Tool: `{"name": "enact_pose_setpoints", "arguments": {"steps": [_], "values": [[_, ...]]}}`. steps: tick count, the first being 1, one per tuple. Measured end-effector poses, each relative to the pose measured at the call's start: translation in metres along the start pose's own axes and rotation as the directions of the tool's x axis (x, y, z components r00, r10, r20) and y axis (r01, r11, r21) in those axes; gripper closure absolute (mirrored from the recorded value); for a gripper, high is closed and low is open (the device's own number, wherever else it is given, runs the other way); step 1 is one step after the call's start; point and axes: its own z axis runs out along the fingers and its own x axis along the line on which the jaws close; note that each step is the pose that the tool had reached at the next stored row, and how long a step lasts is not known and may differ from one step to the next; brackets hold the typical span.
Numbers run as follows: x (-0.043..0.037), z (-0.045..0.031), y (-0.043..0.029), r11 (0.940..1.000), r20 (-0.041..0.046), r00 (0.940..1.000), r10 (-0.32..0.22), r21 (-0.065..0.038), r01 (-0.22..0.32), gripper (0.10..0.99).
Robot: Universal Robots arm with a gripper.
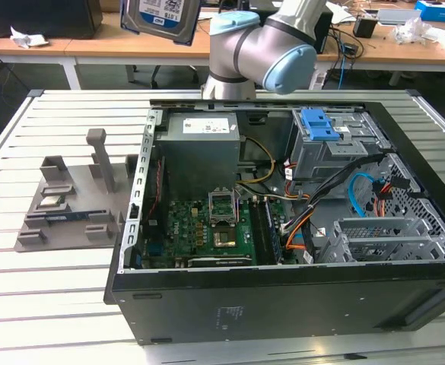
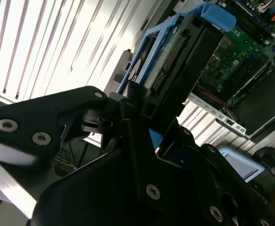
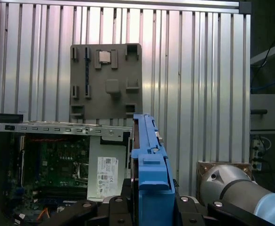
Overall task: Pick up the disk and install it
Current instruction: 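Pick up the disk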
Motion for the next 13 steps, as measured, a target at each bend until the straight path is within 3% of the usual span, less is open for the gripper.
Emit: {"name": "enact_pose_setpoints", "arguments": {"steps": [6, 10, 13], "values": [[0.0004, -0.0008, -0.0186, 1.0, 0.0, 1.0, 0.0, 0.0, 0.0, 0.722], [0.0009, -0.0017, -0.0389, 1.0, 0.0, 1.0, 0.0, 0.0, 0.0, 0.722], [0.0011, -0.0021, -0.0476, 1.0, 0.0, 1.0, 0.0, 0.0, 0.0, 0.722]]}}
